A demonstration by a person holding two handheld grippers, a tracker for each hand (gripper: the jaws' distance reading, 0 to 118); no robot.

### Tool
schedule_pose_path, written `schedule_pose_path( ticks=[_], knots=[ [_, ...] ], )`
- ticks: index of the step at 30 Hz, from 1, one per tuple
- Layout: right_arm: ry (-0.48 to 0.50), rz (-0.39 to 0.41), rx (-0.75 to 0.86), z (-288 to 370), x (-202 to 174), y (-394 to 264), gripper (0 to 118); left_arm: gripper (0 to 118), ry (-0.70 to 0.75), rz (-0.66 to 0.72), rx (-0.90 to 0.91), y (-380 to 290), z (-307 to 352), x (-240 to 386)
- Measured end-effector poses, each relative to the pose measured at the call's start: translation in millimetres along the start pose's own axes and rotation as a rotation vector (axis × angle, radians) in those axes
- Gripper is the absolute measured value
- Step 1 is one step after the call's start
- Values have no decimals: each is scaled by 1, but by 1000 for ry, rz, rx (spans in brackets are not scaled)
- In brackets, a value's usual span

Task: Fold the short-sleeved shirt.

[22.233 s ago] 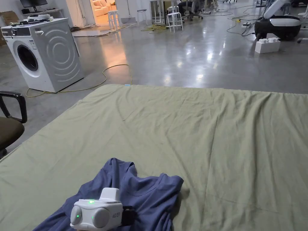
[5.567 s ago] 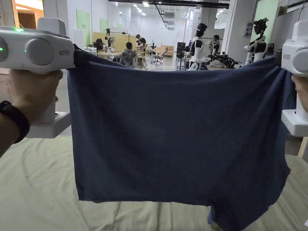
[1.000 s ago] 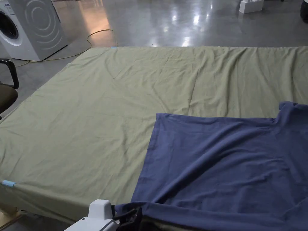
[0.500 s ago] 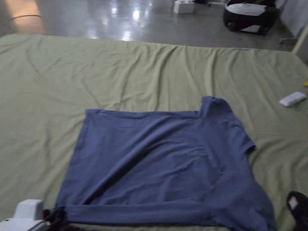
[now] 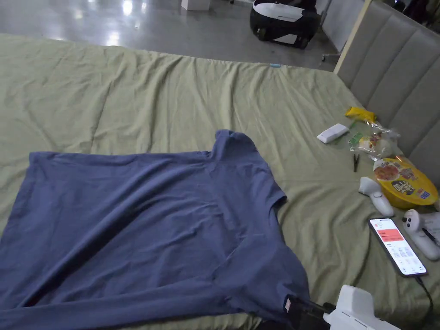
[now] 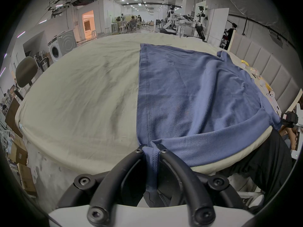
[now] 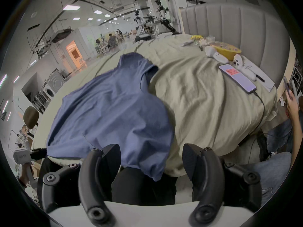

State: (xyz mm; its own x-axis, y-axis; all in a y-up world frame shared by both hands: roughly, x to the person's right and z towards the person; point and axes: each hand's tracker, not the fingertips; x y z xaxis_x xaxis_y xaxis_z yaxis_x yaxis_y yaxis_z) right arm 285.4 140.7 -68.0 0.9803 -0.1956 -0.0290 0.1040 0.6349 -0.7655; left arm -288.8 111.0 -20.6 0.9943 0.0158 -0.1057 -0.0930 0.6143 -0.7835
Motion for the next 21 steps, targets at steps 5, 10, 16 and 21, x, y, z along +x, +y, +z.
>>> schedule_pose_path(
  ticks=[5, 10, 16, 21],
  knots=[
    [48, -43, -123, -29, 8, -1, 37, 11, 3, 4, -1, 0, 0, 0],
    [63, -66, -62, -22, 5, -3, 9, 10, 6, 8, 15, -3, 4, 0],
    [103, -80, 73, 11, -4, 20, 9, 8, -48, 75, 118, 12, 34, -4],
    [117, -56, 109, -11, -15, 98, 9, 7, -80, 84, 196, 84, 29, -15]
  ],
)
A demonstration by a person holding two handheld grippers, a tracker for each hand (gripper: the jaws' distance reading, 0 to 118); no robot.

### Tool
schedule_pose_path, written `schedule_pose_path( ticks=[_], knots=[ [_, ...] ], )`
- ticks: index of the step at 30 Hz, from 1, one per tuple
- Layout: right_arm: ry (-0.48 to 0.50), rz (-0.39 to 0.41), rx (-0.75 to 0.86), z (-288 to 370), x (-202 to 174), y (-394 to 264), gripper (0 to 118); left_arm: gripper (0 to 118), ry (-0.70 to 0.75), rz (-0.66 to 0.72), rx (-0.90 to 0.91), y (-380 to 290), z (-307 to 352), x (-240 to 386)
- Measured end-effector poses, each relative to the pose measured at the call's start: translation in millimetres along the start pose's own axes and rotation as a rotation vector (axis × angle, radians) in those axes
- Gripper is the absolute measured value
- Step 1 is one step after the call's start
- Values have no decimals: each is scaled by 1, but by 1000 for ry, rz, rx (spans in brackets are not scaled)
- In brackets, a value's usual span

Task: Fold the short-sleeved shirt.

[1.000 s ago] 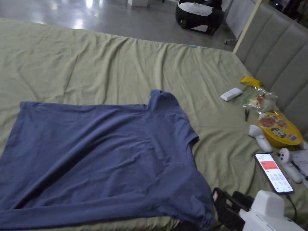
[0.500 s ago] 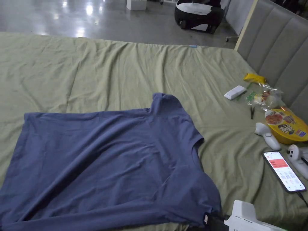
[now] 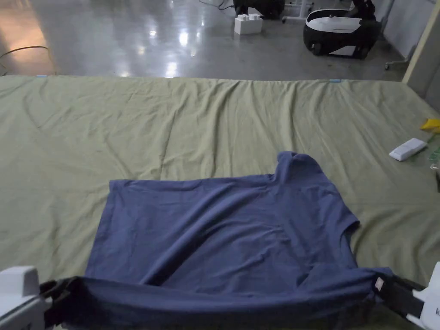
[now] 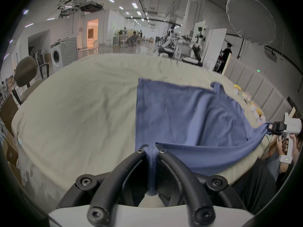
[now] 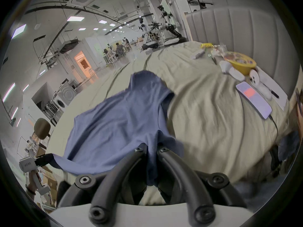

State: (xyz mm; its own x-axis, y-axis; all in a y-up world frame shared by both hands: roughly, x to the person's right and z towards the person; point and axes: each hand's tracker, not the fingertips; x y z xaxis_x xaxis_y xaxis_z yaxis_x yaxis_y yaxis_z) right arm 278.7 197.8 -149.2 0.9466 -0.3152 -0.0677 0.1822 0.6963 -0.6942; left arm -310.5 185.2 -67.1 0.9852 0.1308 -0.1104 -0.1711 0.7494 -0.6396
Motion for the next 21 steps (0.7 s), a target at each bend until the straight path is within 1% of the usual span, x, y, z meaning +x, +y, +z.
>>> schedule_pose_path(
  ticks=[3, 5, 8, 9, 10, 11, 12, 13, 14, 15, 17, 18, 20, 21],
  knots=[
    [-14, -8, 17, -37, -6, 40, 9, 7, -5, 8, 5, 40, -30, -2],
    [-33, -16, -16, -71, -9, 62, 9, 7, -2, 24, -17, 63, -59, -6],
    [-57, -71, -105, -126, -9, 81, 9, 8, 14, 54, -70, 87, -104, -8],
    [-65, -66, -108, -139, -9, 80, 9, 8, 29, 62, -82, 91, -117, -8],
    [-83, -51, -124, -153, -14, 78, 9, 12, 43, 67, -87, 95, -130, -8],
    [-112, -35, -150, -166, -16, 76, 12, 23, 53, 82, -97, 96, -146, -15],
    [-118, -18, -175, -177, -17, 74, 29, 53, 67, 106, -114, 96, -155, -17],
    [-113, -10, -199, -185, -17, 71, 54, 75, 56, 142, -135, 95, -161, -21],
    [-104, -2, -200, -188, -17, 69, 77, 85, 24, 173, -138, 92, -161, -24],
    [-97, 11, -198, -189, -19, 68, 88, 85, 8, 190, -139, 92, -158, -25],
    [-115, 49, -139, -176, -26, 73, 83, 85, 39, 165, -70, 94, -135, -23],
    [-91, 64, -100, -173, -19, 77, 83, 85, 34, 129, -6, 96, -117, -20],
    [-43, 106, -9, -144, -25, 83, 83, 85, 12, 38, 96, 99, -72, -11],
    [-13, 139, 28, -121, -30, 87, 83, 85, 4, 0, 140, 100, -50, -6]
  ],
)
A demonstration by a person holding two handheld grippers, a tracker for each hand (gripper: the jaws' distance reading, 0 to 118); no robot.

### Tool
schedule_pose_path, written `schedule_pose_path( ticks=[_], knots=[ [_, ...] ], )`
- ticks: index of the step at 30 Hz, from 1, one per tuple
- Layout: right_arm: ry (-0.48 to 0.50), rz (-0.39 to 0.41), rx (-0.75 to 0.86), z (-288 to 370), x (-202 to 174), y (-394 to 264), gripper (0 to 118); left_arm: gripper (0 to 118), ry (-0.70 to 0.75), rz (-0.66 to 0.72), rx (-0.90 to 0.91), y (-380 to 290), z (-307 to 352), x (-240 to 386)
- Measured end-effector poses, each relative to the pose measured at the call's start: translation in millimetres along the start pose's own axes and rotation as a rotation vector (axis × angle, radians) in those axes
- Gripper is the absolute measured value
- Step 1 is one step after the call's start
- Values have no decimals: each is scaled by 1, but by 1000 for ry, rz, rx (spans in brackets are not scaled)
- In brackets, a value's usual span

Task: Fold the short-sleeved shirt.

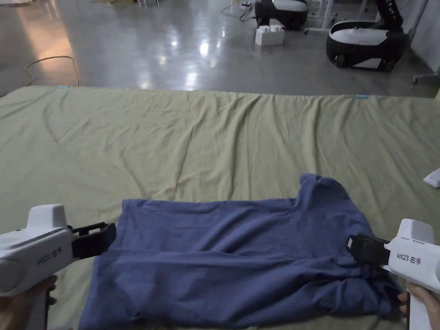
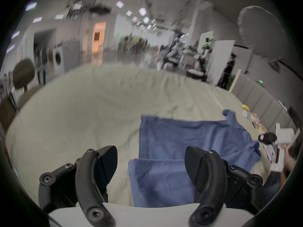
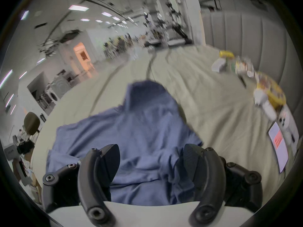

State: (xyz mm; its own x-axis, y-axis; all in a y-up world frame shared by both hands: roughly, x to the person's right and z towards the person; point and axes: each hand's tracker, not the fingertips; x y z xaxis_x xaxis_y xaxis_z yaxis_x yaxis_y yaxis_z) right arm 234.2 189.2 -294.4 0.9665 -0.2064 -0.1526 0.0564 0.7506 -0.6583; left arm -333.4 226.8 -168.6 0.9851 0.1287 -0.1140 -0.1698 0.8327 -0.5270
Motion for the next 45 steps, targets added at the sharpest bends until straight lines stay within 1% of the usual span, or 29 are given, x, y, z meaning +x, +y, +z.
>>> schedule_pose_path(
  ticks=[1, 4, 6, 9, 10, 12, 13, 14, 15, 16, 17, 18, 19, 20, 21, 22, 24, 25, 26, 28, 33, 35, 38, 40, 41, 43, 44, 45],
  knots=[
    [16, 29, 57, 21, -3, 4, 83, 85, -15, -51, 46, 4, 24, 6],
    [25, 136, 220, 93, -21, 5, 84, 85, 26, -171, 197, 13, 103, 31],
    [44, 163, 324, 141, -37, -5, 87, 85, 61, -201, 285, 13, 147, 46],
    [38, 195, 422, 195, -57, -26, 87, 85, 70, -232, 387, -2, 203, 70],
    [33, 210, 447, 211, -63, -35, 87, 85, 76, -246, 417, -10, 213, 71],
    [11, 250, 485, 237, -76, -51, 87, 85, 101, -211, 419, -21, 237, 83],
    [-16, 265, 485, 250, -86, -60, 86, 85, 107, -203, 410, -26, 248, 88],
    [-41, 268, 498, 261, -94, -68, 83, 85, 122, -200, 416, -33, 258, 94],
    [-42, 296, 534, 270, -99, -75, 74, 83, 136, -201, 426, -38, 265, 98],
    [-23, 319, 539, 279, -102, -82, 61, 80, 146, -199, 435, -41, 272, 101],
    [-20, 293, 514, 285, -104, -89, 47, 72, 134, -198, 436, -43, 279, 102],
    [-31, 303, 526, 291, -108, -94, 28, 49, 119, -199, 436, -46, 287, 107],
    [-28, 310, 534, 295, -111, -97, 16, 27, 95, -192, 421, -47, 290, 109],
    [-18, 305, 528, 298, -111, -99, 11, 11, 73, -179, 395, -47, 290, 109],
    [-7, 308, 529, 300, -111, -100, 7, 7, 68, -174, 391, -49, 291, 109],
    [-6, 309, 530, 301, -113, -101, 0, 0, 62, -179, 404, -52, 294, 114],
    [-28, 294, 504, 299, -118, -103, 0, 0, 60, -166, 407, -54, 295, 118],
    [-29, 310, 542, 302, -115, -100, 0, 0, 59, -157, 406, -54, 295, 119],
    [8, 241, 494, 299, -113, -100, 0, 0, 50, -155, 406, -56, 297, 123],
    [42, 177, 487, 296, -109, -99, 0, 0, 45, -156, 404, -57, 296, 124],
    [34, 189, 499, 299, -109, -95, 0, 0, 44, -162, 407, -57, 298, 121],
    [45, 193, 501, 297, -109, -93, 0, 0, 87, -115, 390, -53, 295, 115],
    [72, 176, 489, 294, -108, -92, 0, 0, 94, -88, 372, -53, 282, 102],
    [89, 167, 471, 286, -108, -92, 0, 0, 90, -95, 344, -54, 266, 92],
    [91, 163, 461, 284, -108, -93, 0, 0, 81, -84, 295, -54, 254, 85],
    [90, 166, 440, 276, -108, -95, 0, 0, 36, -43, 218, -56, 228, 70],
    [87, 166, 429, 272, -108, -96, 0, 1, 36, -9, 197, -59, 211, 62],
    [86, 165, 413, 268, -109, -97, 0, 9, 22, 35, 161, -63, 191, 53]
  ],
)
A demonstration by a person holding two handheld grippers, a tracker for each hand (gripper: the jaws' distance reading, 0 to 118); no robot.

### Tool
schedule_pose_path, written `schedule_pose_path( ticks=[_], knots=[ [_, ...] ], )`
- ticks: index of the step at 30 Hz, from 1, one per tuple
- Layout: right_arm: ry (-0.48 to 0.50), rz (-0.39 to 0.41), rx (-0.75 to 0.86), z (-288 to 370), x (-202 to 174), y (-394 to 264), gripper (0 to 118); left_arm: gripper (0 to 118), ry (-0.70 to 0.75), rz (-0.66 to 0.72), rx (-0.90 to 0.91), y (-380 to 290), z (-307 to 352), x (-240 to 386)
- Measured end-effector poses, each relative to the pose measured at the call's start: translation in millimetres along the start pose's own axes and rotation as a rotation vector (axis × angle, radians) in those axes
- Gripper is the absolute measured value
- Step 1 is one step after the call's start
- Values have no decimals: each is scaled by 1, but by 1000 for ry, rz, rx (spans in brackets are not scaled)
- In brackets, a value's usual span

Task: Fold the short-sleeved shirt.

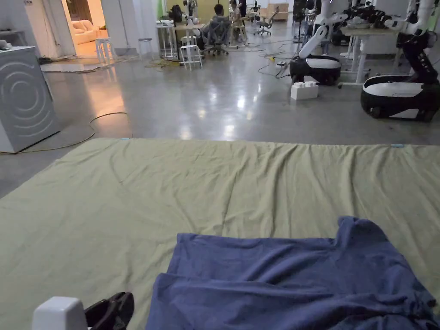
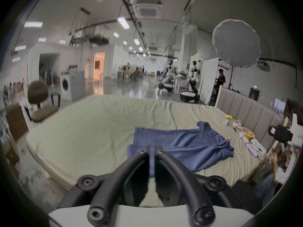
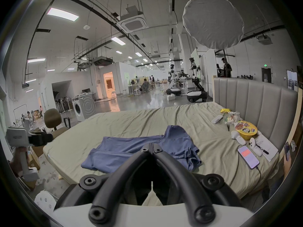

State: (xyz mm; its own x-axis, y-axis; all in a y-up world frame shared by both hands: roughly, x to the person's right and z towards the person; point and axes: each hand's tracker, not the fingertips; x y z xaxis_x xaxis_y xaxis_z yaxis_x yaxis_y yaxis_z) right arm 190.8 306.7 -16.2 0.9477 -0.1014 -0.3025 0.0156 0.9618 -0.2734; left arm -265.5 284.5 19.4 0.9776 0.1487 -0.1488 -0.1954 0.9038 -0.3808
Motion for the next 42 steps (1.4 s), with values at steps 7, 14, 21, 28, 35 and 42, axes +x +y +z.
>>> schedule_pose_path(
  ticks=[7, 14, 21, 28, 35, 42],
  knots=[
    [-14, -17, -86, -16, 10, -21, 0, 69, -12, 114, -347, -53, -150, -52],
    [-53, -56, -168, -26, 22, -39, 0, 34, 55, 19, -469, -87, -212, -56],
    [-68, -62, -234, -45, 27, -48, 1, 9, 69, -56, -505, -86, -221, -40],
    [-153, -288, -375, -132, 92, -70, 77, 9, 53, -181, -619, -81, -240, -32],
    [-222, -328, -433, -222, 149, -120, 76, 9, 34, -104, -624, -76, -236, -34],
    [-268, -142, -504, -262, 139, -136, 23, 9, 43, -73, -608, -75, -230, -29]
  ],
)
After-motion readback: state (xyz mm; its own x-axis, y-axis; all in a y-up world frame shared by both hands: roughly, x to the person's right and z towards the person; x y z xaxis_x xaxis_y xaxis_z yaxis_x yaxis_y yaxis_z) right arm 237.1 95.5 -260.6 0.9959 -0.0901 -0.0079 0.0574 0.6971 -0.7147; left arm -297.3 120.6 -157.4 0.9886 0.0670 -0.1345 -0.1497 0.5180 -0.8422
